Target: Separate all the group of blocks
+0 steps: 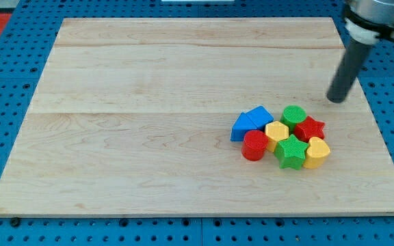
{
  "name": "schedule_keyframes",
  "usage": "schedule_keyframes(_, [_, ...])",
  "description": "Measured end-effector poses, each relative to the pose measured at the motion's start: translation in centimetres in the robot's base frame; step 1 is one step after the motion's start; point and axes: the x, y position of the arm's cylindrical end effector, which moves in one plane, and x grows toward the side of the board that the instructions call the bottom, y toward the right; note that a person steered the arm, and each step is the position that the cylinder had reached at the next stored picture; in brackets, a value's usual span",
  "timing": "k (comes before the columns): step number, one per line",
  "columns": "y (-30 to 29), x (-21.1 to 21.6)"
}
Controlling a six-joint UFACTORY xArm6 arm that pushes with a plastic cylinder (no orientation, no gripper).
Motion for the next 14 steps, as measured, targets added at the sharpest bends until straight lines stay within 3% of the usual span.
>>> schedule_keyframes(3, [-10.1,7.1])
schedule_keyframes(5, [-13.2,3.4])
schedule_keyframes(7, [-17.6,4.9])
schedule_keyframes(8, [-20.7,2.0])
schedule_keyframes(10, [-17.3,-2.5])
schedule_keyframes(11, [-10.7,-3.9])
schedule_keyframes(12, [-12.5,-7.1])
schedule_keyframes(13, [-16.8,-6.4])
schedule_keyframes(14, [-19.4,-3.0])
